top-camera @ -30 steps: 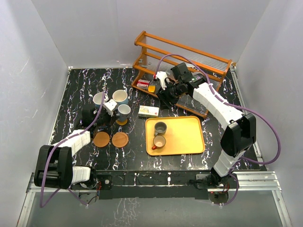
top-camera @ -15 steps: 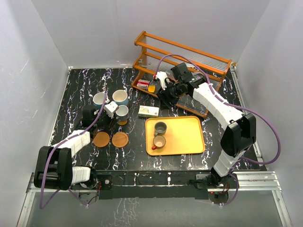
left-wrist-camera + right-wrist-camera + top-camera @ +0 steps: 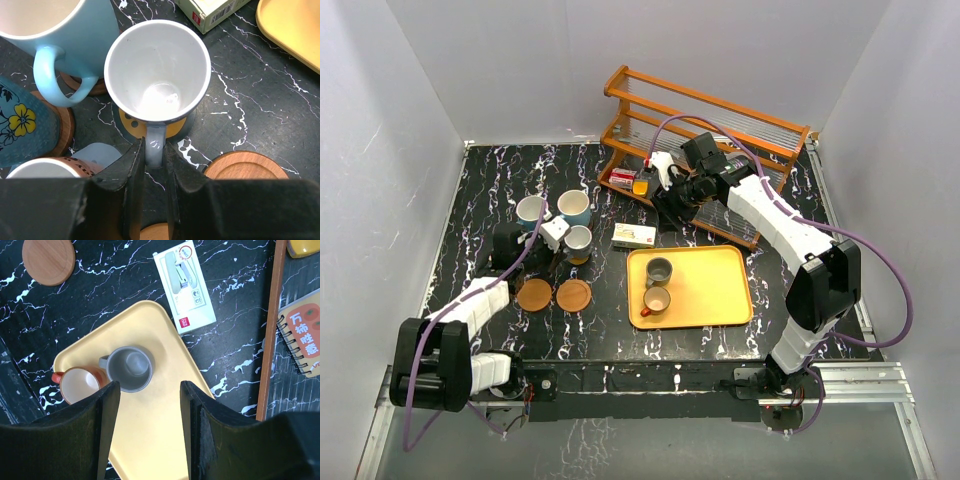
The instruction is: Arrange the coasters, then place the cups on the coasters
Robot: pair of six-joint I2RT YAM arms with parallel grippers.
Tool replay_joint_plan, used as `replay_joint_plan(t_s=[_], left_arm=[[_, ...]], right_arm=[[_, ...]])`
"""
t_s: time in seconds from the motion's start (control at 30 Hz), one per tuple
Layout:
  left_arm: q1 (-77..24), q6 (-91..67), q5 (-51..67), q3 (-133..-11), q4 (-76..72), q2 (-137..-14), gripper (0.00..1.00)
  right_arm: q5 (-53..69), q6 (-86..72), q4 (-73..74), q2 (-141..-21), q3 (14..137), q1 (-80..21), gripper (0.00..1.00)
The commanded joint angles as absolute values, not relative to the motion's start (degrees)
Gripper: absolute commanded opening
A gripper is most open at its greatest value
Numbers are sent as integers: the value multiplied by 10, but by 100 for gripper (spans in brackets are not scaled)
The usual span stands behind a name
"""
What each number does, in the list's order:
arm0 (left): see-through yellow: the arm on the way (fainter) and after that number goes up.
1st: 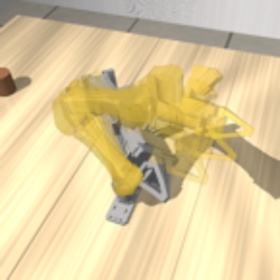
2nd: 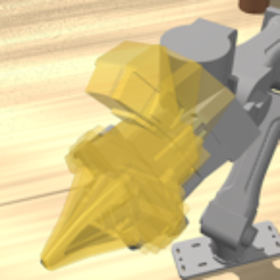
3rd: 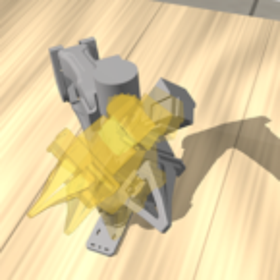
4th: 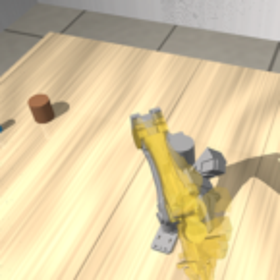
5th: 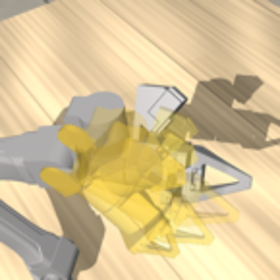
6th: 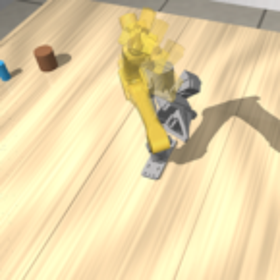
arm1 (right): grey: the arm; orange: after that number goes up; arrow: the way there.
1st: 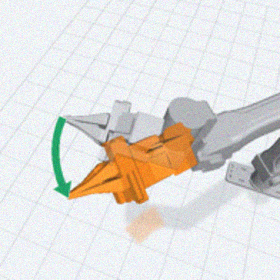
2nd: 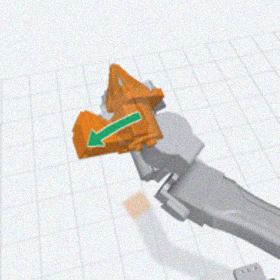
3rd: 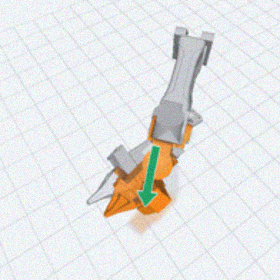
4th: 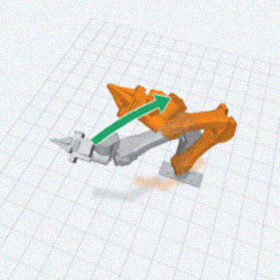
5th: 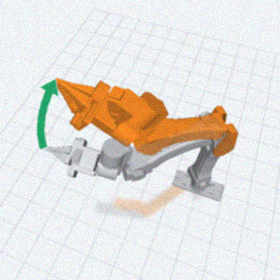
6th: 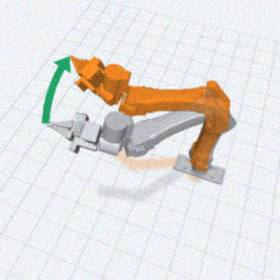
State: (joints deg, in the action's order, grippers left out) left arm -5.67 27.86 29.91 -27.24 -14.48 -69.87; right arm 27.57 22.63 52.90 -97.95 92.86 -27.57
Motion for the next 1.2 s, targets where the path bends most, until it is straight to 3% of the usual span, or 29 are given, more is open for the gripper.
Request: replay_joint_plan(t_s=[0.0,0.47,0.63,0.93,1.17], left_arm=[[-53,289,299,-287,-133,-674,14],[-53,283,276,-284,-126,-665,14],[-53,284,274,-291,-113,-665,20],[-53,292,260,-330,-33,-615,46],[-53,295,255,-413,102,-595,56]], right_arm=[[278,236,523,-961,929,-272,50],[263,239,524,-966,925,-272,50],[246,249,526,-968,905,-274,51],[211,259,509,-949,850,-275,54],[167,229,475,-931,831,-270,55]])
